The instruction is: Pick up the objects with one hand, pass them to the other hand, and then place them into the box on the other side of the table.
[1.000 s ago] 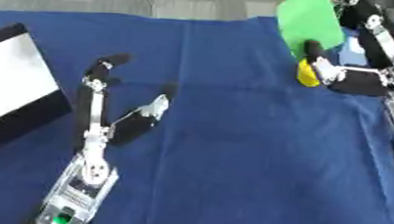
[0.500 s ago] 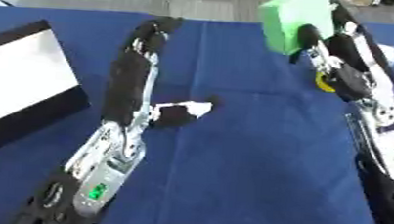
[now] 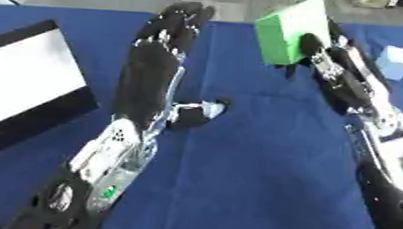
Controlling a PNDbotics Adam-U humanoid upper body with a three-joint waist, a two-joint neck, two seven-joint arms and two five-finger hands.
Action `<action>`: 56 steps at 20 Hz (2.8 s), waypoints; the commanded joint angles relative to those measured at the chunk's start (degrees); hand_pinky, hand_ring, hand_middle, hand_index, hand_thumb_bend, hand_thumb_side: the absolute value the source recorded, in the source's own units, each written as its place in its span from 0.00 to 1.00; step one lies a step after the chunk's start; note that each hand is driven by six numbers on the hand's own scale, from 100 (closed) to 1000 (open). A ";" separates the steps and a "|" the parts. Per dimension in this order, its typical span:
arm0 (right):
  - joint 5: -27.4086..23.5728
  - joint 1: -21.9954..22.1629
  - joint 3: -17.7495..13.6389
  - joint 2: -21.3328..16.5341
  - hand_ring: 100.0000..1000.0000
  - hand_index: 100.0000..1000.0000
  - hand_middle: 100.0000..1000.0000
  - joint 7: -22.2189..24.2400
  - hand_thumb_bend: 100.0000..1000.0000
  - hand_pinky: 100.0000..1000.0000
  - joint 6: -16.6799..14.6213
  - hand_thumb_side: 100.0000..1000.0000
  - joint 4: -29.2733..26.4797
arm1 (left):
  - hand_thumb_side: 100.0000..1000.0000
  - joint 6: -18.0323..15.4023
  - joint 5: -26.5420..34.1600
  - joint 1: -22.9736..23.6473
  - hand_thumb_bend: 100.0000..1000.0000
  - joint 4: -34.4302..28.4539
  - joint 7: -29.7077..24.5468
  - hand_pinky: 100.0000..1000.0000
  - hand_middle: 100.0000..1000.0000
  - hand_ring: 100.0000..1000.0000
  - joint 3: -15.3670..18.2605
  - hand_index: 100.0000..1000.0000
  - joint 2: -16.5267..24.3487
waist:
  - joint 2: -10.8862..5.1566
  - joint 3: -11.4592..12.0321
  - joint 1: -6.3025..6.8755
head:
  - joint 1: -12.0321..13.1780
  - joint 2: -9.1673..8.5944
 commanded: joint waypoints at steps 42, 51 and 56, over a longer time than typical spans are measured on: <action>-8.60 -2.19 3.75 0.19 0.31 0.60 0.17 7.45 0.00 0.53 4.74 0.48 -0.02 | 0.15 -0.61 13.46 -7.58 0.71 6.18 5.02 0.74 0.72 0.84 -4.15 0.80 -4.35 | 0.61 -0.45 -0.92 | -1.12 -0.14; -8.37 -2.62 4.32 0.08 0.31 0.60 0.17 8.32 0.00 0.53 4.69 0.48 -0.68 | 0.08 0.03 13.55 -8.04 0.58 7.54 6.59 0.72 0.67 0.80 -4.17 0.76 -4.86 | 0.70 -0.70 -0.92 | -1.01 -0.14; -8.04 -2.62 4.41 -0.05 0.30 0.59 0.16 8.13 0.00 0.53 4.53 0.48 -0.94 | 0.01 0.23 13.82 -8.17 0.46 8.01 7.35 0.70 0.62 0.77 -4.09 0.73 -5.04 | 0.68 -0.76 -0.94 | -1.07 -0.14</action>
